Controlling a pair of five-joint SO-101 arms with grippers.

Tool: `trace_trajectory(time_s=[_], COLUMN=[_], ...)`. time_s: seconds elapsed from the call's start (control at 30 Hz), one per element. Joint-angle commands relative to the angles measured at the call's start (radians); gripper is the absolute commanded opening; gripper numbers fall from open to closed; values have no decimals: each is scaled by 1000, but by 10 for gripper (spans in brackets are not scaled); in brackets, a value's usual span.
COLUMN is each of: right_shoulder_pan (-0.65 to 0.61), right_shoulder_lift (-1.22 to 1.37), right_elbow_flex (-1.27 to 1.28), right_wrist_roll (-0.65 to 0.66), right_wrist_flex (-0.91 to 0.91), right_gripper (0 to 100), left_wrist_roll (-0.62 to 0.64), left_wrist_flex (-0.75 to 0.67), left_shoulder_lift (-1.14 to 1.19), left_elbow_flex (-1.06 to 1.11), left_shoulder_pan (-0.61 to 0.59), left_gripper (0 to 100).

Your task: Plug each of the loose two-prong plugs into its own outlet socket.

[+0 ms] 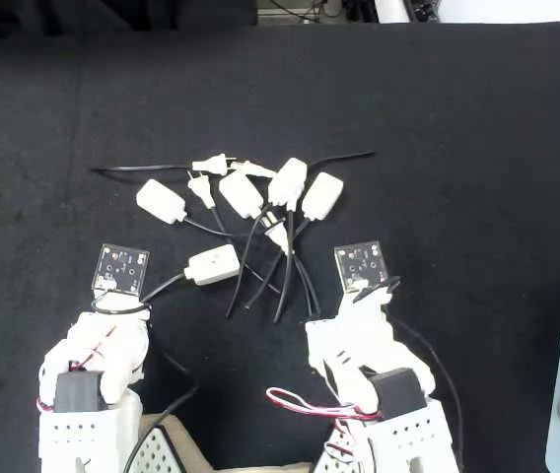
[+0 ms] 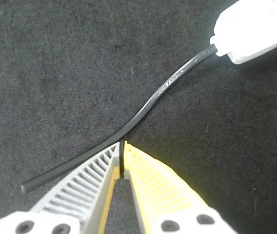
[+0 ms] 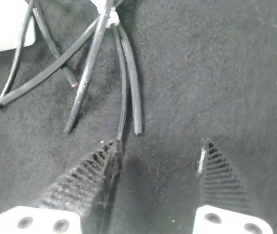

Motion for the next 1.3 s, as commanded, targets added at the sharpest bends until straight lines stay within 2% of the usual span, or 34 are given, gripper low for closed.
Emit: trace_trajectory(time_s=[0.0, 0.27, 0.63, 0.87, 1.03, 1.13, 1.27], right_shoulder_pan=[-18, 6, 310, 325, 324, 316, 241], right_shoulder_lift=[-13, -13, -13, -2, 4, 61, 231], right_elbow_flex=[-5, -7, -271, -417, -492, -539, -636], right_wrist_roll=[6, 9, 9, 14, 83, 87, 87], right_wrist_flex=[6, 6, 6, 9, 6, 2, 2], right_gripper=[255, 257, 256, 254, 253, 199, 40], left_wrist_roll=[5, 5, 5, 5, 5, 5, 5], left_wrist_flex=[6, 6, 6, 6, 6, 6, 6], left_shoulder_lift=[-9, -9, -9, -9, -9, -9, -9], left_elbow_flex=[19, 19, 19, 19, 19, 19, 19], left_shoulder_pan=[4, 4, 4, 2, 2, 2, 2], left_gripper=[30, 30, 30, 30, 30, 30, 30])
